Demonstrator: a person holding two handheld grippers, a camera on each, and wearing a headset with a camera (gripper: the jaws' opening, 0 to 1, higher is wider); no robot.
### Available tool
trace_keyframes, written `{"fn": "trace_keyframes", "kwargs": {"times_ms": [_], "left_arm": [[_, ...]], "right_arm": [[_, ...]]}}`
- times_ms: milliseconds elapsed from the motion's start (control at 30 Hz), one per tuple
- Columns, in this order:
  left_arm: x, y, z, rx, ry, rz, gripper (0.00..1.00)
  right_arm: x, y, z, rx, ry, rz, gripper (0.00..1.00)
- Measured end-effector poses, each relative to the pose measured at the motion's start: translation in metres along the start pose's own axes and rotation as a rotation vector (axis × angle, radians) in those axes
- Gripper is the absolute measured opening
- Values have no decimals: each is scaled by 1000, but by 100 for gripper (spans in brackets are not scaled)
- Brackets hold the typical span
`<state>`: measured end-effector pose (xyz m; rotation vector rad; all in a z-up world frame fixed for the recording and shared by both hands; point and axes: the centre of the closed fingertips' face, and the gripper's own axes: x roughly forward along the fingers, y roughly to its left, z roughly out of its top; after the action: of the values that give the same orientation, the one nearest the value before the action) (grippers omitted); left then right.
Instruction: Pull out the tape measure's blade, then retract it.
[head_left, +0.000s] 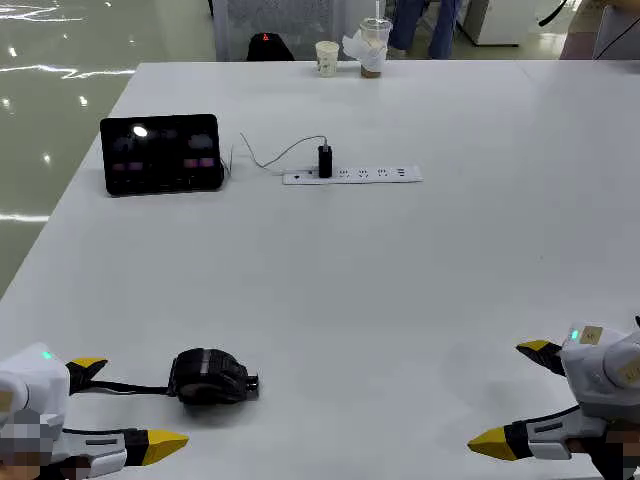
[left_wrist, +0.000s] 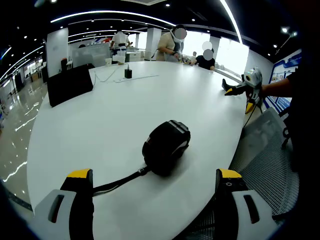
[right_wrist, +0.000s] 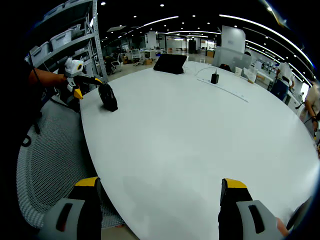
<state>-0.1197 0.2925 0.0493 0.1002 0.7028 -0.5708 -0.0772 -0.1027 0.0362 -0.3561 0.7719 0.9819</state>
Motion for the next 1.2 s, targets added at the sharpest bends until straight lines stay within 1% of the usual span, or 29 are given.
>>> {"fn": "trace_keyframes", "kwargs": {"times_ms": [400, 567, 667, 700, 733, 767, 800, 867, 933, 1000, 1067, 1200], "left_arm": [[0, 2, -1, 5, 4, -2, 99], [0, 2, -2, 11, 12, -5, 99], [1, 3, -3, 23, 16, -9, 99], [1, 3, -3, 25, 18, -10, 99], [1, 4, -3, 28, 19, -11, 99], [2, 4, -3, 38, 19, -14, 99], [2, 5, -3, 41, 22, -16, 99], [3, 6, -3, 53, 28, -21, 99], [5, 7, -2, 69, 40, -28, 99], [7, 8, -3, 76, 58, -38, 99], [9, 8, -2, 83, 67, -49, 99], [13, 9, 0, 120, 93, -68, 99]], "right_arm": [[1, 1, -2, 6, 3, 5, 99], [2, 2, -4, 2, 1, 6, 99], [4, 2, -3, 5, -10, 12, 99], [6, 2, 0, -11, -28, 13, 99], [6, 1, 0, -20, -34, 10, 99], [8, 4, -1, -26, -30, 23, 99], [9, 6, -1, -30, -29, 34, 99], [12, 6, -1, -42, -25, 30, 99], [15, 9, 0, -36, -17, 47, 99], [18, 10, 2, -52, -18, 49, 99], [20, 10, 5, -57, -20, 53, 99], [26, 13, 12, -86, -33, 64, 99]]}}
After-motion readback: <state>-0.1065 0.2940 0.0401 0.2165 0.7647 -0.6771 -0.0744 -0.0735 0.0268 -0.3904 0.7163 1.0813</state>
